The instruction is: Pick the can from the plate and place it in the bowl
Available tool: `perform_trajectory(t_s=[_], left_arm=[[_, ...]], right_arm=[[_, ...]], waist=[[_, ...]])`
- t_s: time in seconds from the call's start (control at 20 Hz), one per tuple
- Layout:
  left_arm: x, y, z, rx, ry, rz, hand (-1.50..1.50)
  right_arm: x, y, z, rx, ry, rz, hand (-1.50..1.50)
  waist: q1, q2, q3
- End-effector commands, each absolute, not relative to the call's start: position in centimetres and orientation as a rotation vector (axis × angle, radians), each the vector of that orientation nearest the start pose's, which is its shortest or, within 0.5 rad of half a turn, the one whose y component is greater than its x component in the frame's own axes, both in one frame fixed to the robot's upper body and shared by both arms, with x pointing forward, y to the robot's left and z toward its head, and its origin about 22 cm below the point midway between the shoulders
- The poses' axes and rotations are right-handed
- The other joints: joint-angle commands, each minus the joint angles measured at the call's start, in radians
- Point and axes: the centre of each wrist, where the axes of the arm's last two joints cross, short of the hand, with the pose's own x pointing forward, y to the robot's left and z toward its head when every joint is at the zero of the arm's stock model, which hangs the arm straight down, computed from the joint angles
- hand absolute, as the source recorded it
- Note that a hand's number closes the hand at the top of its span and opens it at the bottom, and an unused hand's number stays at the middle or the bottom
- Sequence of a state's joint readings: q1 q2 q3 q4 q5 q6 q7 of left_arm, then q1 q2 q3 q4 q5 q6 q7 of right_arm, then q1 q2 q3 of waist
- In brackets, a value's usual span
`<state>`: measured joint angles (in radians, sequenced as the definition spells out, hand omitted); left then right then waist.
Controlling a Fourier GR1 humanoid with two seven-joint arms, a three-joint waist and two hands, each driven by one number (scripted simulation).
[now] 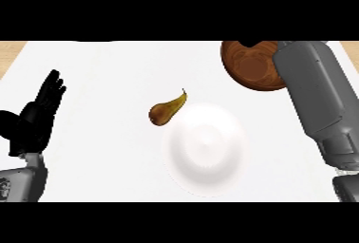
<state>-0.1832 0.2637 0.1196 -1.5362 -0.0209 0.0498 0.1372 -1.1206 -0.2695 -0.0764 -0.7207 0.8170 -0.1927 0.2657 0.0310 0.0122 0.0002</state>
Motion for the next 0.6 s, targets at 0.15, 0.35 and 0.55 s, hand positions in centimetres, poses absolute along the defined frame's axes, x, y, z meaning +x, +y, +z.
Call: perform_trajectory(t_s=[0.15,0.35,0.55], left_arm=[[28.1,29.6,6.3,0.281,-1.573,-0.09,0.0],[28.3,30.6,6.2,0.295,-1.6,-0.087,0.0],[28.9,28.6,6.9,0.272,-1.603,-0.117,0.0]], right_arm=[[47.2,-22.6,17.2,-1.031,-1.56,0.591,1.5],[46.5,-25.7,12.9,-0.999,-1.179,0.648,1.5],[46.4,-27.4,12.8,-0.913,-1.195,0.729,-1.5]], waist=[[0.012,0.003,0.0],[0.027,0.015,0.0],[0.031,0.015,0.002]])
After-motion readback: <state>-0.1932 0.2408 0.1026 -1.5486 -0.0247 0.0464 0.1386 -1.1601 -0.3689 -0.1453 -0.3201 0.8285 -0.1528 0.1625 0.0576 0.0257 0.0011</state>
